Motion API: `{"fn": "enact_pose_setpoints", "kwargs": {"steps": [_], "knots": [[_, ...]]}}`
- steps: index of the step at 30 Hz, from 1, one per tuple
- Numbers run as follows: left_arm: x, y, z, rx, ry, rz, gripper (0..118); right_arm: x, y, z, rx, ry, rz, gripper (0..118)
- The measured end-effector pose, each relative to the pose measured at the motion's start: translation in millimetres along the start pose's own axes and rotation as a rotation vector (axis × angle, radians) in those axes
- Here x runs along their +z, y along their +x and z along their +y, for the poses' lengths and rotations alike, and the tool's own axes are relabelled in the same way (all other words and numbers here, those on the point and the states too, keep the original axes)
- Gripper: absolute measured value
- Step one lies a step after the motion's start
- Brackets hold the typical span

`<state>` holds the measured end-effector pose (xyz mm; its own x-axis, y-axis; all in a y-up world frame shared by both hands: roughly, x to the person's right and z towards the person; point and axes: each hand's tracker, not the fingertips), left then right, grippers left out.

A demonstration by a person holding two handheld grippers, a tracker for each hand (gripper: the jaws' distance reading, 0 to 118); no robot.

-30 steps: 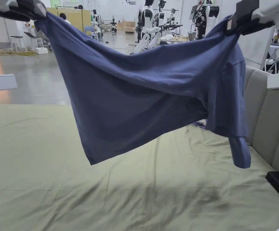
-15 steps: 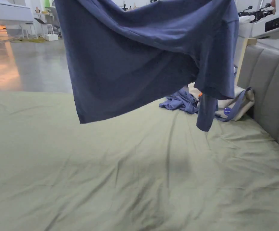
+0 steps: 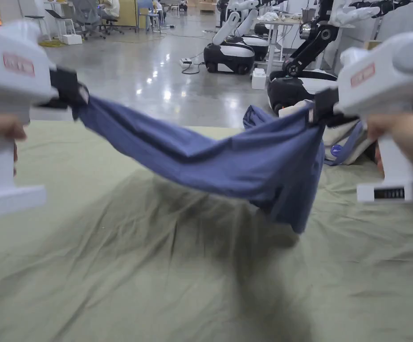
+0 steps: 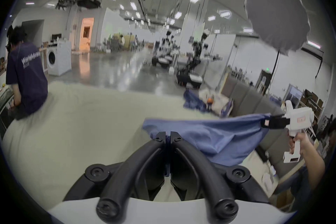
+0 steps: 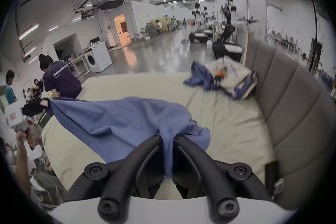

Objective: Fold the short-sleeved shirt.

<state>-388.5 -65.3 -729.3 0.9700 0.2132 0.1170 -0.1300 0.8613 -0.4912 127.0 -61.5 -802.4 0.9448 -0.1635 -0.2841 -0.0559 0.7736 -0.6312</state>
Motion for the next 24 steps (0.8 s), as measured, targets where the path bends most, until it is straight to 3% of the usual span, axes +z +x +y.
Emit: {"fn": "enact_pose_setpoints", "kwargs": {"steps": [7, 8, 12, 14, 18, 21, 24], "knots": [[20.6, 0.8, -137.1, 0.01, -0.103, -0.027, 5, -0.6, 14.1, -141.8, -0.07, -0.136, 0.089, 7], [30.8, 1.4, -151.0, -0.006, -0.121, -0.038, 5, 5.5, 17.4, -157.5, -0.107, -0.146, 0.106, 7], [75.0, 0.9, -193.7, -0.022, -0.156, -0.003, 5, 36.9, 23.6, -202.7, -0.093, -0.163, 0.116, 7], [99.5, 1.3, -210.1, 0.006, -0.177, -0.019, 5, 48.9, 30.6, -221.1, -0.148, -0.159, 0.141, 7], [139.9, 8.8, -235.3, 0.062, -0.189, -0.02, 5, 67.6, 23.5, -250.2, -0.125, -0.172, 0.124, 7], [151.2, 17.8, -248.0, 0.016, -0.189, 0.037, 5, 71.0, 17.3, -266.6, -0.142, -0.193, 0.143, 7], [152.6, 23.8, -257.8, 0.021, -0.187, 0.047, 5, 70.5, 6.9, -277.1, -0.104, -0.199, 0.125, 7]]}}
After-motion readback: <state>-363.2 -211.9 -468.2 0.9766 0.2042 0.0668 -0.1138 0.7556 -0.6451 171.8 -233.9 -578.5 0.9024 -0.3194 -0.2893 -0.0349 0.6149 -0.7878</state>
